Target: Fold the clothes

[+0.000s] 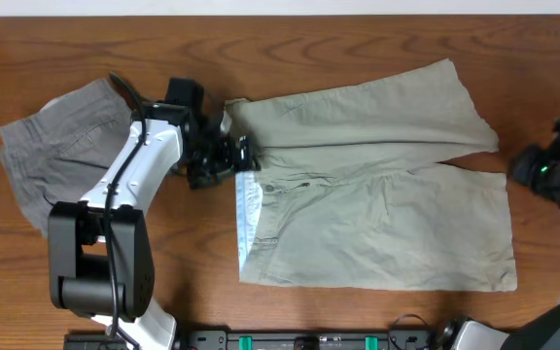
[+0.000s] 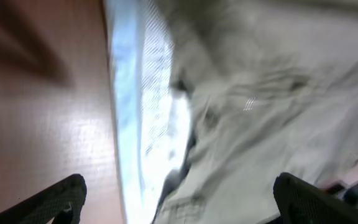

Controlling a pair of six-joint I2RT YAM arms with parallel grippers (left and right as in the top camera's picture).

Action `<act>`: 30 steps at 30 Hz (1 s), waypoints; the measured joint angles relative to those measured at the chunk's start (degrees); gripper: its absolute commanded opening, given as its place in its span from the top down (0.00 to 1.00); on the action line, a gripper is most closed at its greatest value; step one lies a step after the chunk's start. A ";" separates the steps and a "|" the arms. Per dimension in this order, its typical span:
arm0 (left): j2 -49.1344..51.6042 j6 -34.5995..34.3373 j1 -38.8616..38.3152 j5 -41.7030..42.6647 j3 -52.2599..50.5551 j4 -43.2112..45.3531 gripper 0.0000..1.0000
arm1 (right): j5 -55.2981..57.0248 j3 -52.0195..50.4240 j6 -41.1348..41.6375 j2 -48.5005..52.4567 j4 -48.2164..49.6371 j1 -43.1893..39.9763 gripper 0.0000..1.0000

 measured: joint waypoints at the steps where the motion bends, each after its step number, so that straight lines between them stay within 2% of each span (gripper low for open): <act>1: 0.02 1.09 -0.02 -0.26 -0.02 -2.27 0.02 | 0.83 -0.07 0.22 0.04 -1.90 0.46 0.58; 4: 0.00 4.11 -0.07 -1.64 -0.02 -7.74 0.02 | 2.29 -0.15 0.94 0.09 -6.34 1.33 0.56; 9: -0.94 6.21 -0.09 -6.58 -0.07 -10.05 0.02 | 3.41 -0.17 1.88 0.09 -11.23 1.49 0.55; 15: -10.21 6.99 -1.18 -9.20 -3.15 -8.44 0.02 | 3.76 -0.17 2.45 0.09 -14.49 2.62 0.53; 21: -18.16 4.81 -5.25 -9.66 -10.45 -3.43 0.00 | 3.76 -0.35 2.45 0.09 -15.43 4.17 0.53; 22: -18.32 4.11 -6.01 -9.66 -11.63 -2.23 0.05 | 3.78 -0.50 2.45 0.09 -15.50 4.50 0.53; 25: -17.73 1.33 -8.52 -9.11 -14.88 1.75 0.38 | 3.65 -1.62 2.47 0.09 -15.80 6.12 0.54; 26: -17.40 0.79 -9.46 -8.63 -15.72 2.75 0.45 | 3.65 -2.29 2.47 0.09 -15.76 7.08 0.54; 27: -17.11 0.26 -10.40 -8.15 -16.33 3.67 0.48 | 3.56 -2.89 2.51 0.09 -15.69 7.91 0.54; 30: -16.33 -1.03 -14.10 -6.78 -17.64 6.58 0.48 | 3.37 -5.66 3.17 0.09 -13.64 11.06 0.54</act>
